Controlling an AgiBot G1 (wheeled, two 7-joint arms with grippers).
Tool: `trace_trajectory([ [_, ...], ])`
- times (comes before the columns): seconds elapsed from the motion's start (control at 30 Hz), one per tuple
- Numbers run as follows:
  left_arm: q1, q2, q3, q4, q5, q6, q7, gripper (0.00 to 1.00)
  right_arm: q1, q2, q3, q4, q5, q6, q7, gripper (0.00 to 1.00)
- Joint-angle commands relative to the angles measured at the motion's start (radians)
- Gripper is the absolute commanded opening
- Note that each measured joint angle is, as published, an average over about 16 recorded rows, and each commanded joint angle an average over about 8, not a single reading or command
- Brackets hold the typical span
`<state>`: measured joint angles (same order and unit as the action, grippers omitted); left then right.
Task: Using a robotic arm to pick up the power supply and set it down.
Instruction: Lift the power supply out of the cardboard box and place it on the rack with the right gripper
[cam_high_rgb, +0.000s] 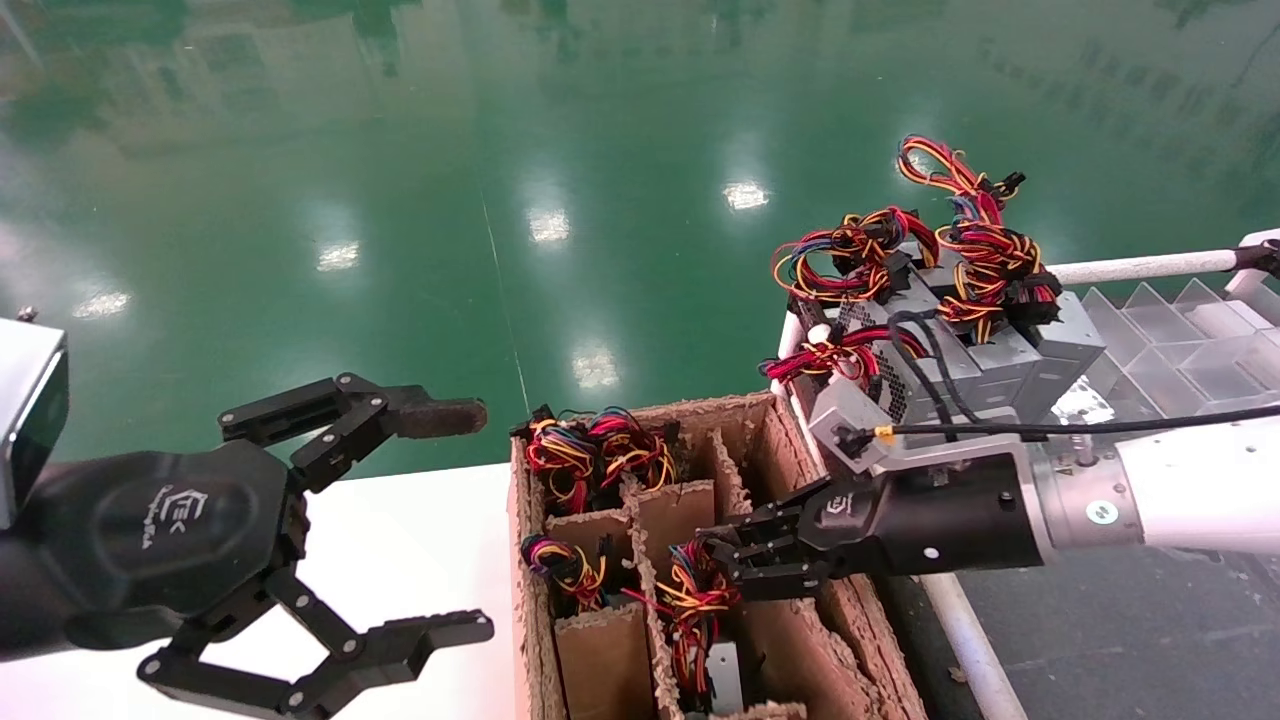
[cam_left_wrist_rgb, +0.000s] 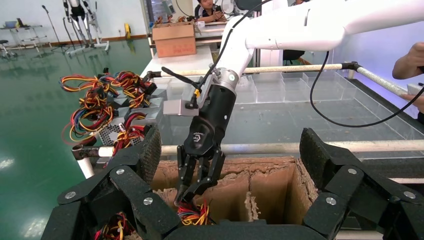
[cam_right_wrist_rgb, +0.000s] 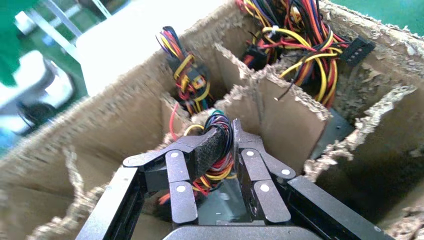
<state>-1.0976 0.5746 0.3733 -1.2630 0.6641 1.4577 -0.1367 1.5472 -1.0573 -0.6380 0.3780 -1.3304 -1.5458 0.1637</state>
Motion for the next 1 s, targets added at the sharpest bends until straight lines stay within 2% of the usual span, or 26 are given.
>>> trace_trajectory([
  [0.03,0.000,0.000,0.000,0.000,0.000,0.000,0.000,1.00,0.011,-0.007,0.002,-0.055,0.012,-0.027,-0.002,0.00],
  [0.53,0.000,0.000,0.000,0.000,0.000,0.000,0.000,1.00,0.035,-0.012,0.003,-0.247,0.063,-0.033,0.025,0.00],
  [0.77,0.000,0.000,0.000,0.000,0.000,0.000,0.000,1.00,0.023,-0.010,0.005,-0.254,0.095,-0.046,0.054,0.00],
  [1.0,0.000,0.000,0.000,0.000,0.000,0.000,0.000,1.00,-0.003,0.007,0.008,-0.208,0.161,-0.056,0.120,0.00],
])
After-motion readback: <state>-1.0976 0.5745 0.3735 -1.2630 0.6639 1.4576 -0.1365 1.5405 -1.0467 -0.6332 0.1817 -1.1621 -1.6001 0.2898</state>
